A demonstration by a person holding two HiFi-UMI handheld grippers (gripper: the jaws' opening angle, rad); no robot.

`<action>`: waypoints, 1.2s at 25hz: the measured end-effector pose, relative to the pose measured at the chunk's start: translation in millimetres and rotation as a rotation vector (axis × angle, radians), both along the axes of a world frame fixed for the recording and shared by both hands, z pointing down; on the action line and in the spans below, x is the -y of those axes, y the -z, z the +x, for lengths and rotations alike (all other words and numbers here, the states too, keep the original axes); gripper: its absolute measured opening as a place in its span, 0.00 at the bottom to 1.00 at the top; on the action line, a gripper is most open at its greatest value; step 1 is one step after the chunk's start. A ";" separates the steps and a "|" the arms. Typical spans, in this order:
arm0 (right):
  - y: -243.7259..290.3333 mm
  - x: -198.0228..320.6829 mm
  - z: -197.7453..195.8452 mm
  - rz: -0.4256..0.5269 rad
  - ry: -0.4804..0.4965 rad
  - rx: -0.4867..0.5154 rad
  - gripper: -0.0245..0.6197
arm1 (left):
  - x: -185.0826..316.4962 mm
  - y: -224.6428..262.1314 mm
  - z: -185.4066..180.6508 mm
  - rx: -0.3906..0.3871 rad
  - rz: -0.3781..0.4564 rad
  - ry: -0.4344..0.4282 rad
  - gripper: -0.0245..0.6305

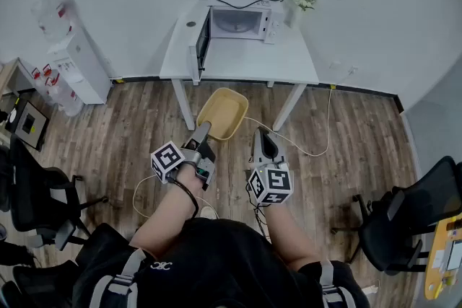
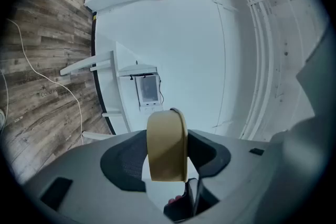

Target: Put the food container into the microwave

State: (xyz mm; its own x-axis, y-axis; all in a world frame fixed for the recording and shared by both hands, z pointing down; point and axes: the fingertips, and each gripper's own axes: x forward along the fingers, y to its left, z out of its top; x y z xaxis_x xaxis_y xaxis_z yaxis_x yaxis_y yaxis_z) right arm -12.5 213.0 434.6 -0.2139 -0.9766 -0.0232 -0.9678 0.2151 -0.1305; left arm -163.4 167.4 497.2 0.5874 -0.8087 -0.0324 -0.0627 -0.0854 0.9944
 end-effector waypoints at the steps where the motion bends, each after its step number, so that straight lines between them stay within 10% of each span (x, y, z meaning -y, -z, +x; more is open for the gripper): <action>1: -0.8 0.4 -0.2 0.001 0.000 0.000 0.04 | 0.2 -0.6 0.0 0.001 -0.001 -0.001 0.39; 30: -11.4 95.7 -59.3 -0.004 -0.081 -0.034 0.04 | 112.9 -9.3 -44.3 -0.005 0.015 -0.106 0.39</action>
